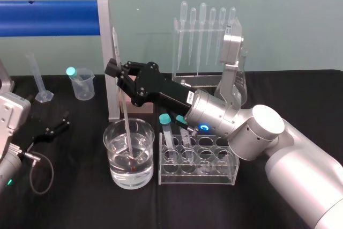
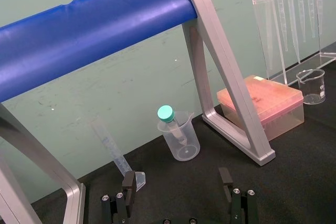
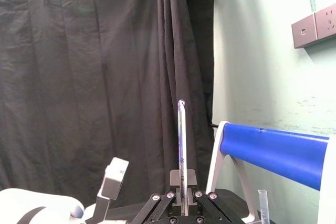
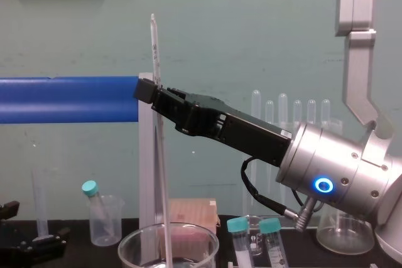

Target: Hold the thermometer with one hand and immerse one end into the beaker, then reinsert it into the test tube rack.

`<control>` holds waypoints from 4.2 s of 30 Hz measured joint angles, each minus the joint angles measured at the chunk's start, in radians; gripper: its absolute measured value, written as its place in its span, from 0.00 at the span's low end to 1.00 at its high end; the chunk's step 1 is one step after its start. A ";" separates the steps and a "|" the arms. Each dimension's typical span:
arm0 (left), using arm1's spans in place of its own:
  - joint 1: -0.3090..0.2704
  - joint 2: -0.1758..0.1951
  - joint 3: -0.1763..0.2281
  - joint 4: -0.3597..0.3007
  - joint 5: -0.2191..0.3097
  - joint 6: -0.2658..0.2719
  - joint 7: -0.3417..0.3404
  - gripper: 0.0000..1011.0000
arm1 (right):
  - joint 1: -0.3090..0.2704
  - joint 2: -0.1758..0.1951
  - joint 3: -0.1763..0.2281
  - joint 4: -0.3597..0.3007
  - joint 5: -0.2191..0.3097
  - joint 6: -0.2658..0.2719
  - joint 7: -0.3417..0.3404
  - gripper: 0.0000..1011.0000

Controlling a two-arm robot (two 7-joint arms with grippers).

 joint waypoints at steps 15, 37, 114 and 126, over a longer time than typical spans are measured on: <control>0.000 0.000 0.000 0.000 0.000 0.000 0.000 1.00 | 0.000 0.000 0.000 0.000 0.001 0.000 0.000 0.06; 0.000 0.000 0.000 0.000 0.000 0.000 0.000 1.00 | 0.000 0.000 0.000 0.000 0.001 0.000 0.000 0.06; 0.000 0.000 0.000 0.000 0.000 0.000 0.000 1.00 | 0.000 0.000 0.000 0.000 0.000 0.000 0.000 0.06; 0.000 0.000 0.000 0.000 0.000 0.000 0.000 1.00 | 0.000 0.000 0.000 0.000 0.001 0.000 0.000 0.06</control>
